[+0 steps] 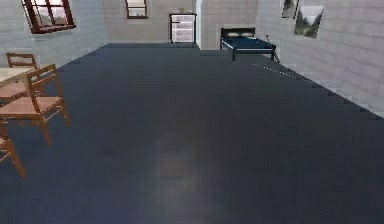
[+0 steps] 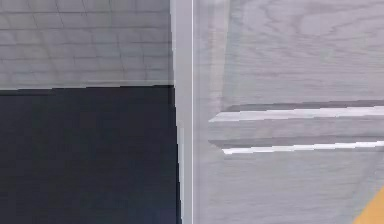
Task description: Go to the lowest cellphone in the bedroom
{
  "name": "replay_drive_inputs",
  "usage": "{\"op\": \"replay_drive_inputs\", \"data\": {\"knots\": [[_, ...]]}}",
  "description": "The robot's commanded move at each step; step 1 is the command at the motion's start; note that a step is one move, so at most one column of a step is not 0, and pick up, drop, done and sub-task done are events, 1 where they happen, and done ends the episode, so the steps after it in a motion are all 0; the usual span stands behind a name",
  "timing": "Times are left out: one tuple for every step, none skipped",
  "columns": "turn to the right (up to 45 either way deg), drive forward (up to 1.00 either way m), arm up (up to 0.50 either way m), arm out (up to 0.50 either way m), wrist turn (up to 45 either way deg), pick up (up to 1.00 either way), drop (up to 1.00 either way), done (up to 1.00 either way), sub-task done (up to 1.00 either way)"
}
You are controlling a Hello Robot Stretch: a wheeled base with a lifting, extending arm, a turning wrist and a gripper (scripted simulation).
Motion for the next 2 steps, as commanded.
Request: {"op": "replay_drive_inputs", "data": {"knots": [[-6.0, 0.00, 0.00, 0.00, 0.0, 0.00, 0.00, 0.00, 0.00], [0.0, 0.30, 0.00, 0.00, 0.0, 0.00, 0.00, 0.00, 0.00]]}}
